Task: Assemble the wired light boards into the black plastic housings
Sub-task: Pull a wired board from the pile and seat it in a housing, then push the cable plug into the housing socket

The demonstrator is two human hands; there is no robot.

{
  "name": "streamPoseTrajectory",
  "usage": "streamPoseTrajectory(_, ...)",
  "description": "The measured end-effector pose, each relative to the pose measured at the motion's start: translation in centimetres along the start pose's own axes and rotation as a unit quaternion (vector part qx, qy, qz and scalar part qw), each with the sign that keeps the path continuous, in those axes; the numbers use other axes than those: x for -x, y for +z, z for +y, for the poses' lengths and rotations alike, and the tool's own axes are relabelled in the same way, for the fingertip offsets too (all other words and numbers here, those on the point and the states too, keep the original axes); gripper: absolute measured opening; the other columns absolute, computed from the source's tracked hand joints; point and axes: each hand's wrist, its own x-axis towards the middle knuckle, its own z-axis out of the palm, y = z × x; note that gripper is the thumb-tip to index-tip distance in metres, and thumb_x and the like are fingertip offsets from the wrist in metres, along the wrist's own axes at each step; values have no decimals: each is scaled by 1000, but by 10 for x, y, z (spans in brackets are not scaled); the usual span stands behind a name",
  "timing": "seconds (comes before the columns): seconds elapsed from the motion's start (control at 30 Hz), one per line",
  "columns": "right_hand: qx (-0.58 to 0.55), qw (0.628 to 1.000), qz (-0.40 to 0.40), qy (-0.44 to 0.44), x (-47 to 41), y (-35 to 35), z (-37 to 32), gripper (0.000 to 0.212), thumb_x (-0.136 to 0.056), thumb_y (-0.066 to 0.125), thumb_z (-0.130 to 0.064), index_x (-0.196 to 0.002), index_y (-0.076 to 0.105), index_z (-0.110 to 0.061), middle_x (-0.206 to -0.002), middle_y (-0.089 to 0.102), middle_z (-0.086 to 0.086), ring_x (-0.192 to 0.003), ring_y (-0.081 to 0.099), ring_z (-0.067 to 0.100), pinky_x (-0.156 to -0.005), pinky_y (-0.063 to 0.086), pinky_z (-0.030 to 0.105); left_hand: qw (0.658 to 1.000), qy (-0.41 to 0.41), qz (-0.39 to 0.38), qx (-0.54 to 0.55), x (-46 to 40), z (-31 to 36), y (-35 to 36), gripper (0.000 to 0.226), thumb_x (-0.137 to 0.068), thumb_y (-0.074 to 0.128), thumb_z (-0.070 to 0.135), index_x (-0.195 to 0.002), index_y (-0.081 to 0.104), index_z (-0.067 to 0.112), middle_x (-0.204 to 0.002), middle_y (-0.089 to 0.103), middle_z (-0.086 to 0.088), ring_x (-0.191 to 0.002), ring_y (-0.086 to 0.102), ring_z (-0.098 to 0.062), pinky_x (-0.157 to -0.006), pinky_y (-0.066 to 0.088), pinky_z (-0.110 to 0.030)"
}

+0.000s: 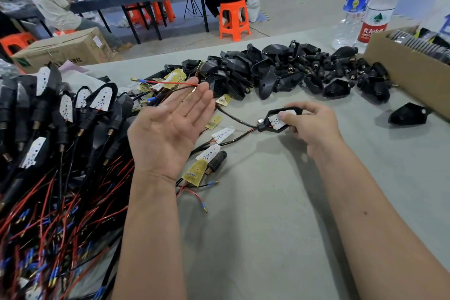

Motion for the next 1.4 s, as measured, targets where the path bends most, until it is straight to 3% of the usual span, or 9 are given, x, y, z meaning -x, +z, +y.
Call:
streamPoseTrajectory(0.17, 46, 995, -94, 1, -3, 3, 3, 7, -94, 70, -4, -99, 75, -5, -74, 68, 8, -49, 53, 11, -43, 41, 19, 942, 98, 201, -250, -9, -12, 3, 17, -98, 64, 10, -112, 71, 4, -103, 77, -12, -95, 75, -21, -94, 59, -37)
streamPoseTrajectory(0.3, 93, 991, -93, -15, -5, 2, 7, 11, -97, 64, -2, -97, 75, -5, -58, 64, 4, -44, 48, 10, -42, 40, 18, 898, 161, 304, -275, -12, -13, -6, 18, -102, 63, 22, -93, 76, 16, -79, 69, 2, -69, 63, -10, -73, 56, -25)
streamPoseTrajectory(0.4, 126, 988, -81, -35, -6, 0, 7, 8, -94, 71, -8, -89, 77, -12, -49, 60, -2, -36, 42, 7, -40, 37, 17, 881, 195, 343, -260, -11, -7, -13, 25, -103, 60, 21, -84, 75, 20, -83, 69, 3, -75, 60, -9, -81, 55, -27)
streamPoseTrajectory(0.6, 221, 969, -71, -81, -9, -5, 7, 6, -89, 78, -14, -86, 79, -19, -51, 64, -8, -41, 51, 2, -47, 41, 21, 915, 208, 332, -94, -6, 5, -16, 16, -108, 52, 18, -107, 67, 13, -91, 73, -2, -82, 70, -19, -85, 59, -33)
streamPoseTrajectory(0.77, 300, 940, -43, -158, -6, -6, 3, 13, -79, 88, -21, -85, 77, -25, -79, 71, -8, -59, 57, -1, -52, 37, 5, 912, 193, 341, -117, -4, 9, -19, 17, -107, 53, 18, -107, 70, 16, -79, 65, 4, -64, 57, -9, -63, 51, -23)
streamPoseTrajectory(0.87, 328, 914, -23, -237, 4, -2, -5, 22, -74, 90, -21, -90, 75, -26, -88, 65, -8, -67, 49, 0, -67, 39, 22, 911, 188, 336, -147, -6, 6, -16, 14, -106, 54, 13, -109, 67, 12, -76, 66, 3, -58, 50, -8, -56, 44, -20)
streamPoseTrajectory(1.1, 330, 818, -342, -323, 54, 46, -22, 18, -71, 93, -24, -82, 80, -29, -77, 65, -10, -79, 56, 8, -73, 47, 30, 902, 206, 339, -169, -9, 3, -14, 11, -102, 58, 4, -100, 62, 13, -78, 72, -5, -53, 49, -10, -53, 41, -22)
streamPoseTrajectory(1.2, 440, 749, -361, -340, 64, 63, -11, 32, -71, 90, -47, -100, 77, -41, -96, 58, -5, -97, 46, 16, -83, 42, 32, 905, 204, 329, -177, -10, 1, -15, 8, -102, 57, 4, -104, 62, 10, -80, 75, -5, -54, 51, -10, -50, 41, -21)
streamPoseTrajectory(1.4, 453, 745, -354, -338, 60, 63, -9, 26, -74, 90, -42, -97, 78, -35, -96, 54, -7, -99, 45, 14, -87, 41, 30, 906, 177, 315, -222, -11, -2, -18, 12, -101, 55, 2, -99, 65, 9, -75, 73, -4, -46, 30, -8, -43, 25, -20)
